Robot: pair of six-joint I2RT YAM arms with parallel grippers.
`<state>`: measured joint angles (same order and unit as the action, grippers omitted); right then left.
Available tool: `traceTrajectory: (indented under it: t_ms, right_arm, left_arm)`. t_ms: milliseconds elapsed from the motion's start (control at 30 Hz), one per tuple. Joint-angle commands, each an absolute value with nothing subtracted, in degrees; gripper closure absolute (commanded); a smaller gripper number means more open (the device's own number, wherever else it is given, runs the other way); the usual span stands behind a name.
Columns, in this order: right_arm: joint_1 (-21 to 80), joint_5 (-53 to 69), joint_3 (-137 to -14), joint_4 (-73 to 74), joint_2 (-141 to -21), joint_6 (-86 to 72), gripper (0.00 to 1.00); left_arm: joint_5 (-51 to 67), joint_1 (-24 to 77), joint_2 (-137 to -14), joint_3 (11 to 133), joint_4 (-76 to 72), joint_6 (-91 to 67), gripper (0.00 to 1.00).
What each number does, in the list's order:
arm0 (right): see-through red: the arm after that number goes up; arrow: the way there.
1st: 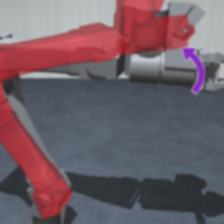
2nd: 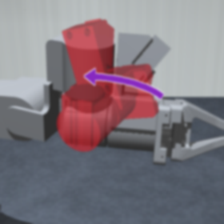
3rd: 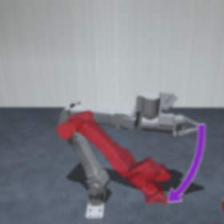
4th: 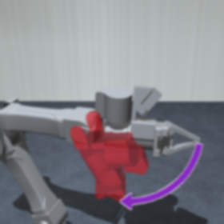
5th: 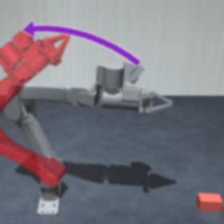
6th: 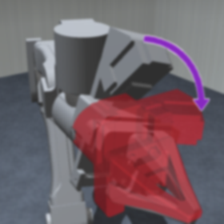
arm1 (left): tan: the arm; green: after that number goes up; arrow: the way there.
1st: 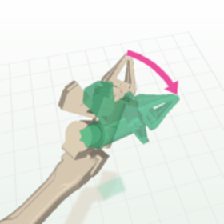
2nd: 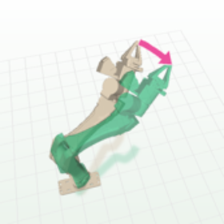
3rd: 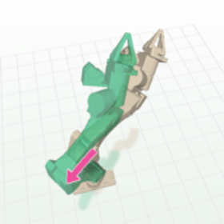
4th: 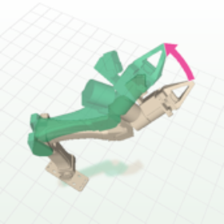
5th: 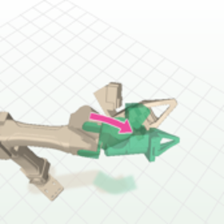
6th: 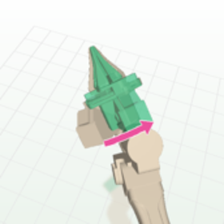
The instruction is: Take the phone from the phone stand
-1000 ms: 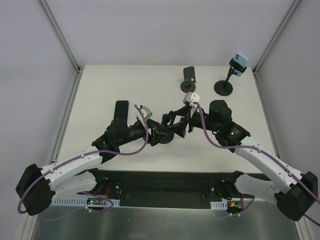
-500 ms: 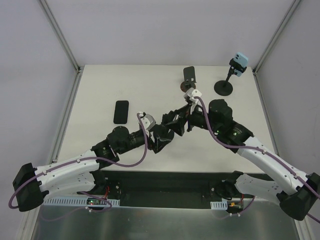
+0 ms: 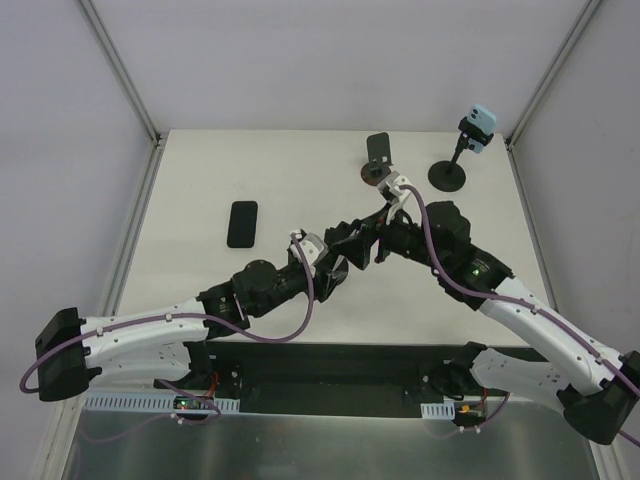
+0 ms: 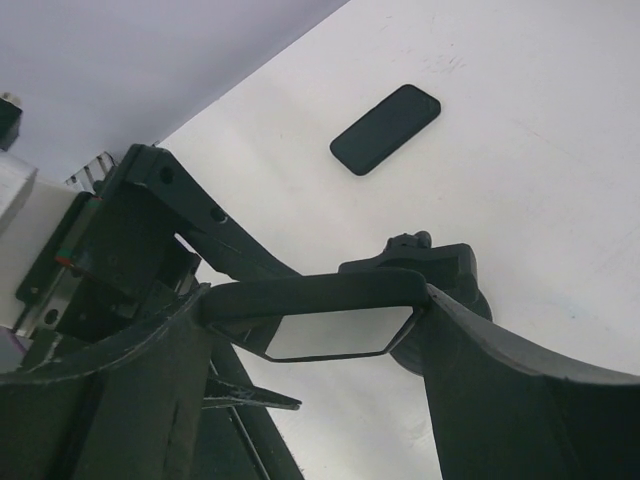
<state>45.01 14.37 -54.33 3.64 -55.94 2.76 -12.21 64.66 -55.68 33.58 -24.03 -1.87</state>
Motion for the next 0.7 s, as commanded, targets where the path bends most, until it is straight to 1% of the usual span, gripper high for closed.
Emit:
traceTrajectory:
  t_ms: [0, 100, 133, 233, 267, 300, 333, 367, 400, 467, 500, 567, 600, 633, 667]
  right_arm:
    - [45.8, 13.8, -57.1, -2.6, -53.4, -1.6, 0.99]
    - [46.0, 14.0, -57.0, -2.6, -53.1, -1.8, 0.99]
    - [46.1, 14.1, -56.9, -2.6, -53.0, -1.8, 0.99]
    - [46.1, 14.2, -56.8, -2.7, -53.2, -1.9, 0.99]
    - [46.1, 14.2, -56.6, -2.8, -53.2, -2.0, 0.99]
    - [46.1, 14.1, -56.4, -2.9, -53.2, -2.1, 0.97]
    - [46.1, 13.9, -56.3, -3.2, -53.0, -2.1, 0.95]
    - [46.1, 13.7, -55.9, -3.3, -52.8, -2.2, 0.93]
    - [46.1, 13.5, -55.6, -3.4, -52.6, -1.9, 0.85]
    - [46.1, 13.4, -55.5, -3.5, -52.1, -1.2, 0.75]
    - [46.1, 13.4, -55.3, -3.5, -51.9, -0.8, 0.59]
    - [46.1, 13.2, -54.9, -3.9, -50.9, -0.4, 0.42]
    - [46.1, 13.4, -54.4, -4.3, -50.5, 1.4, 0.26]
    - [46.1, 14.1, -54.2, -4.8, -49.8, 2.1, 0.17]
    - [46.1, 14.1, -54.1, -5.0, -49.5, 3.0, 0.11]
  left_arm:
    - [-16.5, 66.0, -57.2, 36.8, -27.3, -0.5, 0.46]
    - [-17.0, 66.4, -57.3, 37.2, -27.4, -0.5, 0.59]
    - [-17.7, 66.4, -57.2, 37.1, -27.7, -0.5, 0.70]
    - [-17.9, 66.4, -57.4, 36.9, -27.7, -0.8, 0.86]
    - [-17.7, 66.5, -57.3, 36.9, -27.7, -1.1, 0.93]
    - [-17.4, 66.5, -57.1, 36.9, -27.7, -1.2, 0.98]
    - [-17.2, 66.5, -56.9, 36.9, -27.7, -1.4, 1.00]
    - [-17.2, 66.5, -56.6, 36.8, -27.6, -1.6, 1.00]
    - [-17.1, 66.5, -56.3, 36.7, -27.4, -1.6, 1.00]
    - [-17.0, 66.5, -54.9, 36.8, -26.2, -1.9, 1.00]
    - [-16.9, 66.5, -54.2, 36.7, -25.8, -1.9, 1.00]
    - [-17.0, 66.5, -51.7, 36.7, -24.6, -2.4, 1.00]
    - [-17.1, 66.4, -50.8, 36.8, -23.0, -2.5, 1.00]
    - [-17.5, 66.4, -49.2, 37.0, -21.7, -2.3, 1.00]
    - [-18.1, 66.4, -48.5, 37.6, -20.3, -2.2, 1.00]
